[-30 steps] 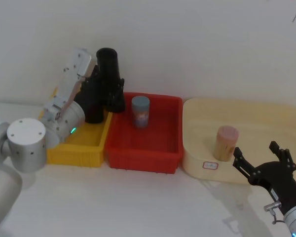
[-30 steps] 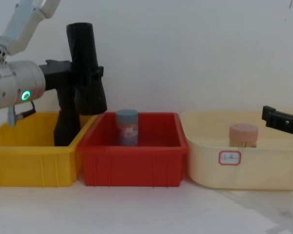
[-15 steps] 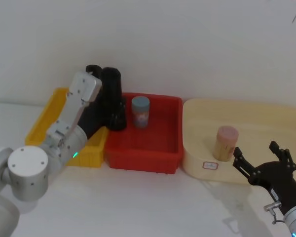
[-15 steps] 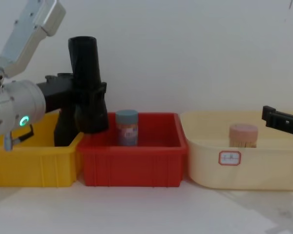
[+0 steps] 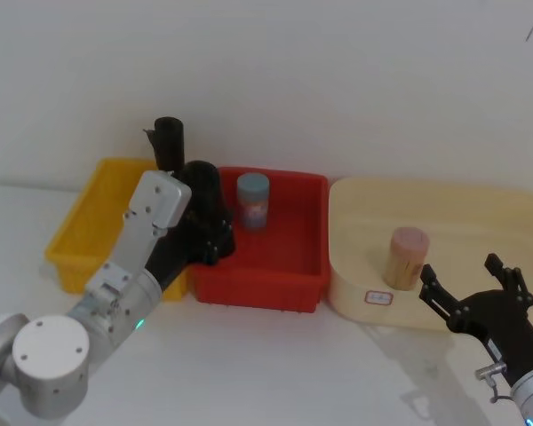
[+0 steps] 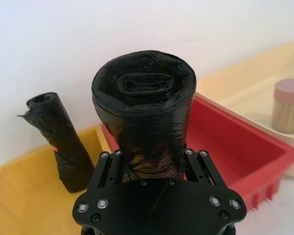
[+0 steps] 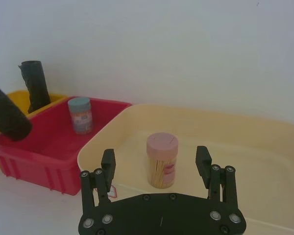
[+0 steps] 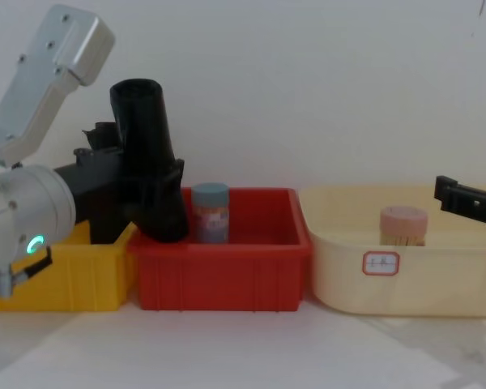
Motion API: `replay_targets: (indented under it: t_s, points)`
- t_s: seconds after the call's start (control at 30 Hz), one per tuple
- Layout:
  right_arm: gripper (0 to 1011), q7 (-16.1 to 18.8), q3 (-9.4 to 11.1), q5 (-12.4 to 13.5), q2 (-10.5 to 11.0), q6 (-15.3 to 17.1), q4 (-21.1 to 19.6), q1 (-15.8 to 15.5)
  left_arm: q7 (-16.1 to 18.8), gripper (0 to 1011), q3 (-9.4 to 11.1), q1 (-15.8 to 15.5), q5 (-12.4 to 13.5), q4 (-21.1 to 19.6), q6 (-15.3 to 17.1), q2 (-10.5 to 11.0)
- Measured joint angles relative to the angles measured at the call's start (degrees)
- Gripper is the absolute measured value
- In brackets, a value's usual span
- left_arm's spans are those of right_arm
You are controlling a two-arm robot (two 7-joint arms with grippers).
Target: Pick up the garbage bag with the one hand and transfer it to the other hand.
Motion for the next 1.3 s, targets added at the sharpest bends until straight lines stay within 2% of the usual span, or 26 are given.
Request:
replay_targets:
  t_s: [0.23, 0.4, 1.3]
  points:
    - [1001, 0.00, 0.00, 0.00, 0.00, 0.00, 0.00, 0.00, 2.39, 486, 0.35, 4.14, 0.87, -4.59, 0.26, 0.93]
    - [1001, 0.00, 0.00, 0.00, 0.00, 0.00, 0.00, 0.00, 3.20, 486, 0.48, 5.59, 1.17, -6.25, 0.33, 1.26]
    - [1001, 0.00, 0.00, 0.00, 0.00, 0.00, 0.00, 0.00, 3.35, 486, 0.44, 5.91, 1.22, -6.60, 0.34, 1.30]
